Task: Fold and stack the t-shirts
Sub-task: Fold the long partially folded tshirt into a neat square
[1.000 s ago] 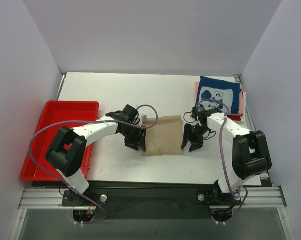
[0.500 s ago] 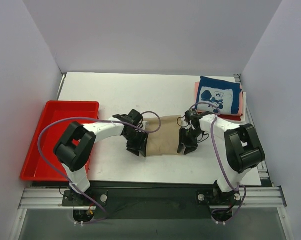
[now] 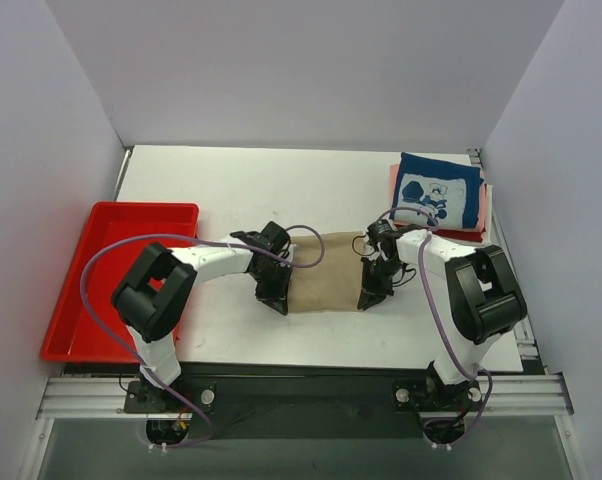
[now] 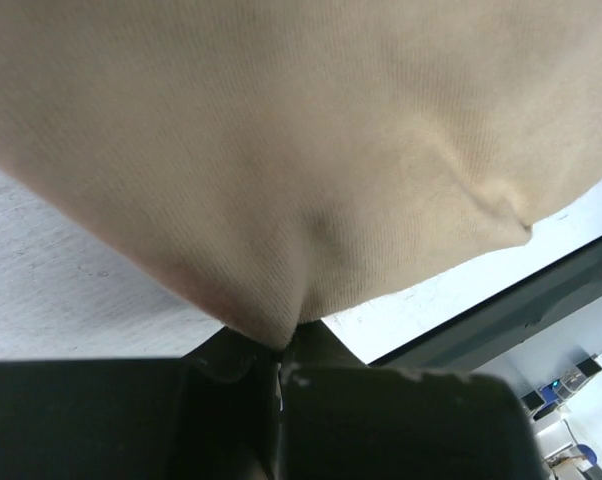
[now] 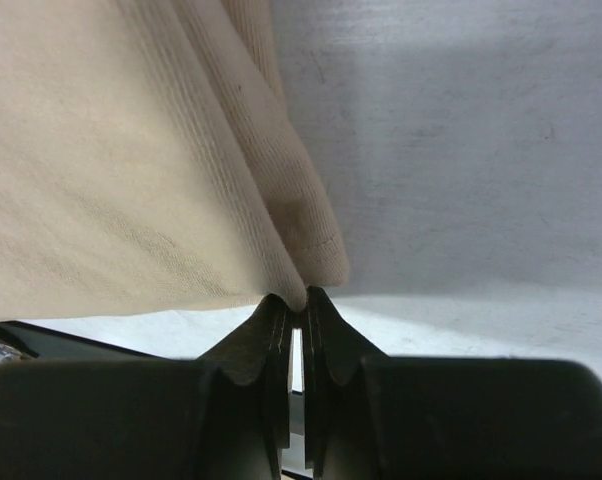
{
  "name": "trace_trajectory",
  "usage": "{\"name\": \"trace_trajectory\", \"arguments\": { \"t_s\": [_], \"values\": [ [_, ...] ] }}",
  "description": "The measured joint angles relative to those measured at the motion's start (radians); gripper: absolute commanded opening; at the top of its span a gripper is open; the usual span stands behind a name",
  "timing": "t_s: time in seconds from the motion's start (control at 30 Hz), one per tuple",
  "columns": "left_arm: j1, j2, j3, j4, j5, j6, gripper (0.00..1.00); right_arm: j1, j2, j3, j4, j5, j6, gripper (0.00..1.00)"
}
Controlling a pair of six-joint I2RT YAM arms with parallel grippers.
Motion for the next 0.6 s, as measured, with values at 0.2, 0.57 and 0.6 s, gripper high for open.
{"name": "trace_trajectory", "arguments": {
  "t_s": [0.2,0.57,0.6],
  "values": [
    [-0.006,-0.013,0.0,-0.01,-0.048,-0.006,0.0,-0.008,-0.004,0.004,-0.018,0.014,0.0,0.0],
    [-0.012,-0.094,0.037,-0.079,-0.171,0.051,0.0,-0.031,-0.047,0.066,-0.08,0.034,-0.019,0.0],
    [-0.013,-0.098,0.043,-0.086,-0.174,0.061,0.0,-0.032,-0.047,0.069,-0.084,0.035,-0.022,0.0]
  ]
}}
